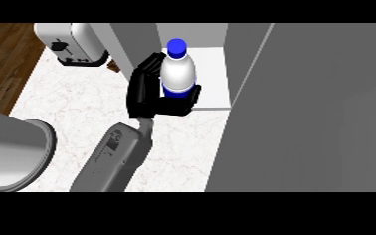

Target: Pick up the bottled water, place it into the cabinet and close the cabinet

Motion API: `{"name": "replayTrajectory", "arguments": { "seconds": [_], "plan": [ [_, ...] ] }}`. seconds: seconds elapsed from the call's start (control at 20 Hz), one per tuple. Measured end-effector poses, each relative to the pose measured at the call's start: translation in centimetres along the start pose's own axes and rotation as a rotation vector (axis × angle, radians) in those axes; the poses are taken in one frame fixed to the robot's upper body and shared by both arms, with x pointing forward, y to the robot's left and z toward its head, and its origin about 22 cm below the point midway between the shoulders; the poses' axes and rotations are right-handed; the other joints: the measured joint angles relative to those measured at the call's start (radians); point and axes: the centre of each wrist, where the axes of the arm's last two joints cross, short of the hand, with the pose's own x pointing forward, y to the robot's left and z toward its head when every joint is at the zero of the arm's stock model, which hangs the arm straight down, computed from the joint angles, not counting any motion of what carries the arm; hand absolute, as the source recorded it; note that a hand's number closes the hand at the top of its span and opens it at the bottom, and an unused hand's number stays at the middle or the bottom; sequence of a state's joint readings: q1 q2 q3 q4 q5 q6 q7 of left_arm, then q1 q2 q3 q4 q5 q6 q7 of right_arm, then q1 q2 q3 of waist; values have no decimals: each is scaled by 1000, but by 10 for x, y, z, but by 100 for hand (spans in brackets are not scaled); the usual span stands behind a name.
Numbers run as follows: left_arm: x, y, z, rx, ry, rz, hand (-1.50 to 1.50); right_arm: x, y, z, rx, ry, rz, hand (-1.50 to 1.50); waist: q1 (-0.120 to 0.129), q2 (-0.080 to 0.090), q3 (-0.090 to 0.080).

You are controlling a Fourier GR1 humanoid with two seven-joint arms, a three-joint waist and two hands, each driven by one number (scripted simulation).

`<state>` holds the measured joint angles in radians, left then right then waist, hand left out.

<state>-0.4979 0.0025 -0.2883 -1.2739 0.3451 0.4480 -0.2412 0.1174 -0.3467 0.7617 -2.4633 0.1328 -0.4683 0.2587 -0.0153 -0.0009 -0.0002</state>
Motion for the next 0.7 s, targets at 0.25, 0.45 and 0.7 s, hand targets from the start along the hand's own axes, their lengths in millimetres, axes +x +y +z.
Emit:
{"name": "replayTrajectory", "arguments": {
  "seconds": [0.25,0.45,0.7],
  "plan": [
    [3,-10,-30,19,-6,-62,150,-1,-1,3,8,7,7,-150,-4,1,0],
    [2,-13,-49,25,9,-108,150,0,-3,3,4,7,12,-150,-6,2,0],
    [-7,-13,-71,46,21,-192,150,-1,0,4,5,-1,-9,-150,-12,3,0]
  ]
}}
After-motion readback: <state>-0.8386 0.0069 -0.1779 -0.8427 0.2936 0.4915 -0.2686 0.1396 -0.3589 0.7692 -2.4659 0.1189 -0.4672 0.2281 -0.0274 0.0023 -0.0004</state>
